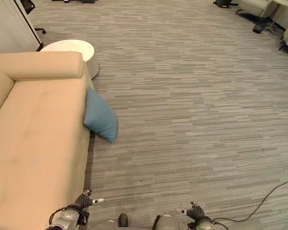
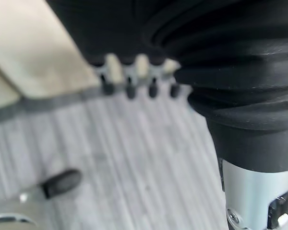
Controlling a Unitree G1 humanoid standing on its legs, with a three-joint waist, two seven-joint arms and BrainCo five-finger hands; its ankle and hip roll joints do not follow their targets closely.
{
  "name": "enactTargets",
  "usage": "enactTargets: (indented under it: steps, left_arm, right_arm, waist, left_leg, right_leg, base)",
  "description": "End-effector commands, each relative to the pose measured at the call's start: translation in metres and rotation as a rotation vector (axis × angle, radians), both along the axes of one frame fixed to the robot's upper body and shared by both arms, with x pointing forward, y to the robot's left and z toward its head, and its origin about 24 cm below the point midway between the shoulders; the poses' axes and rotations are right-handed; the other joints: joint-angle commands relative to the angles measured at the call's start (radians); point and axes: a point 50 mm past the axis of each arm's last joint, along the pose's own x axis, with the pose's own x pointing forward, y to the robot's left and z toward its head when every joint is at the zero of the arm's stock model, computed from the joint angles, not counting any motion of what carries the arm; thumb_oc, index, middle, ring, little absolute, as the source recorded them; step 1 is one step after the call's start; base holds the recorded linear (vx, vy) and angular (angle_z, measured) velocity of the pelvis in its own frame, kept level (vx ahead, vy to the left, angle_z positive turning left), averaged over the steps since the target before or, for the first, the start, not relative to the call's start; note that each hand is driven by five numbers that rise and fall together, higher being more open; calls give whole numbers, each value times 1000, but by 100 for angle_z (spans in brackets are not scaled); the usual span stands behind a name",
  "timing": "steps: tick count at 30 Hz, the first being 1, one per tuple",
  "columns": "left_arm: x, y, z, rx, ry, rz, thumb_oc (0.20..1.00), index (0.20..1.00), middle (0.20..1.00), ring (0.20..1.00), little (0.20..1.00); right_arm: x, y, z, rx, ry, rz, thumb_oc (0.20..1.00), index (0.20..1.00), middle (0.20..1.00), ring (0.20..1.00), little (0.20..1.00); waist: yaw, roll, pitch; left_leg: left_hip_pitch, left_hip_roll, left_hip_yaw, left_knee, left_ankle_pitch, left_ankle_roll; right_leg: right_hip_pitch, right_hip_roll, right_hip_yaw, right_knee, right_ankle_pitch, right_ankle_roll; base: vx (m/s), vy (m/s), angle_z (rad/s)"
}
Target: Pick up all the scattered cushions and arrange them neatly on the sofa.
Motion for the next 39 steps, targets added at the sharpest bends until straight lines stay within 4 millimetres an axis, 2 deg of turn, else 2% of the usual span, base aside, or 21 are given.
enactTargets:
  steps: [1,5,8,10,12,15,17,18,19,21,23,24,26,27,29,32,34,35,37,38,39]
  left_arm:
    - [8,-2,4,-2,-49,12,1000,1000,1000,1000,1000]
    - [-1,-4,-1,-3,-15,15,1000,1000,1000,1000,1000]
    - [6,-11,0,-20,-31,12,1000,1000,1000,1000,1000]
    - [10,-11,2,-29,-42,17,1000,1000,1000,1000,1000]
    - [9,-11,2,-27,-43,25,1000,1000,1000,1000,1000]
    - [5,-10,0,-23,-31,20,1000,1000,1000,1000,1000]
    - [-1,-10,-2,-17,-11,9,1000,1000,1000,1000,1000]
    - [-1,-10,-2,-17,-11,9,1000,1000,1000,1000,1000]
    - [-6,-9,-4,-14,8,2,1000,1000,1000,1000,1000]
    - [-12,-8,-6,-15,27,9,1000,1000,1000,1000,1000]
    - [-19,-3,-8,-13,44,42,1000,1000,1000,1000,1000]
    - [-24,0,-9,-9,60,52,1000,1000,1000,1000,1000]
    - [-26,0,-10,-12,69,48,1000,1000,1000,1000,1000]
    - [-22,2,-8,-9,56,50,1000,1000,1000,1000,1000]
    - [-19,3,-7,-5,51,38,1000,1000,1000,1000,1000]
    - [-17,3,-6,-4,42,32,1000,1000,1000,1000,1000]
    - [-13,4,-5,-3,29,38,1000,1000,1000,1000,1000]
    - [-13,4,-5,-2,26,39,1000,1000,1000,1000,1000]
    - [-13,4,-5,-2,26,39,1000,1000,1000,1000,1000]
    - [-13,3,-5,0,27,42,1000,1000,1000,1000,1000]
    - [-14,4,-5,0,29,49,1000,1000,1000,1000,1000]
  right_arm:
    - [9,-11,6,-28,-38,-19,1000,1000,1000,1000,1000]
    - [4,-9,4,-23,-18,7,1000,1000,1000,1000,1000]
    - [4,-13,5,-31,-29,-20,1000,1000,1000,1000,1000]
    - [2,-14,5,-25,-34,-45,1000,1000,1000,1000,1000]
    - [2,-15,5,-19,-37,-61,1000,1000,1000,1000,1000]
    - [9,-14,8,-15,-70,-63,1000,1000,1000,1000,1000]
    - [9,-13,8,-16,-73,-52,1000,1000,1000,1000,1000]
    - [9,-13,8,-16,-72,-52,1000,1000,1000,1000,1000]
    - [9,-13,8,-18,-73,-45,1000,1000,1000,1000,1000]
    - [8,-11,7,-11,-71,-45,1000,1000,1000,1000,1000]
    - [8,-6,5,7,-63,-32,1000,1000,1000,1000,1000]
    - [8,-1,4,21,-59,-23,1000,1000,1000,1000,1000]
    - [9,1,4,24,-56,-9,1000,1000,1000,1000,1000]
    - [15,3,6,29,-77,-2,1000,1000,1000,1000,1000]
    - [19,6,6,38,-84,1,1000,1000,1000,1000,1000]
    - [20,6,6,41,-86,10,1000,1000,1000,1000,1000]
    - [22,6,7,34,-93,24,1000,1000,1000,1000,1000]
    - [25,6,9,39,-104,21,1000,1000,1000,1000,1000]
    - [25,6,9,39,-104,21,1000,1000,1000,1000,1000]
    - [25,7,9,47,-108,11,1000,1000,1000,1000,1000]
    - [25,7,9,50,-107,7,1000,1000,1000,1000,1000]
  waist:
    - [-29,-13,1]
    - [-47,-21,-12]
    - [-45,-53,-3]
    - [-26,-65,16]
    - [-18,-70,21]
    - [12,-72,22]
    - [26,-53,17]
    - [27,-54,19]
    - [36,-40,15]
    - [42,-43,10]
    - [54,-47,-7]
    - [66,-54,-17]
    - [81,-56,-25]
    - [72,-48,-11]
    - [55,-25,-10]
    - [43,-19,-13]
    - [40,-20,-12]
    - [28,-25,-8]
    - [28,-25,-8]
    - [-10,-35,-12]
    - [-17,-37,-13]
  left_leg:
    - [-16,-17,-107,86,-36,-62]
    - [-3,-12,-129,136,-59,-85]
    - [-128,53,-63,434,44,-153]
    - [-191,51,-72,556,60,-157]
    - [-223,48,-63,570,63,-154]
    - [-315,36,-27,397,45,-121]
    - [-327,48,-6,256,114,-120]
    - [-321,46,-5,250,116,-121]
    - [-334,71,44,143,186,-136]
    - [-338,82,69,144,204,-137]
    - [-315,68,53,147,182,-117]
    - [-291,46,51,161,148,-93]
    - [-253,16,51,161,116,-56]
    - [-199,-5,36,157,85,-20]
    - [-156,0,5,149,63,-9]
    - [-120,-12,-26,133,52,-12]
    - [-90,-19,-50,122,32,-23]
    - [-78,-27,-72,130,15,-32]
    - [-78,-26,-72,130,15,-32]
    - [-42,-38,-130,129,-15,-51]
    - [-32,-39,-140,128,-23,-56]
  right_leg:
    - [54,65,97,-266,222,25]
    - [76,85,139,-284,226,20]
    - [154,91,81,-296,195,-28]
    - [196,103,62,-311,175,-55]
    - [217,107,53,-321,166,-60]
    - [270,136,41,-345,129,-60]
    - [300,169,43,-351,103,-57]
    - [303,168,44,-351,102,-57]
    - [342,196,45,-349,64,-58]
    - [357,208,41,-338,48,-59]
    - [376,199,32,-301,22,-50]
    - [369,164,27,-194,24,-25]
    - [323,114,23,-47,120,22]
    - [260,72,35,130,236,50]
    - [194,82,51,207,230,30]
    - [138,83,54,161,197,9]
    - [125,33,15,6,188,1]
    - [114,38,66,-95,201,5]
    - [113,38,66,-95,201,5]
    - [80,65,211,-277,252,28]
    - [65,61,218,-298,265,35]
  base:
    - [402,-205,11]
    - [227,-181,52]
    - [186,-363,67]
    - [140,-274,93]
    - [159,-170,30]
    - [275,-136,22]
    - [269,-33,24]
    - [361,-13,-13]
    - [349,-5,-12]
    - [323,-10,-4]
    - [411,52,-17]
    - [604,139,-21]
    - [408,182,-20]
    - [261,155,-13]
    - [345,122,37]
    - [237,17,45]
    - [317,-130,66]
    - [245,-148,51]
    - [214,-129,42]
    - [380,-227,35]
    - [383,-228,38]
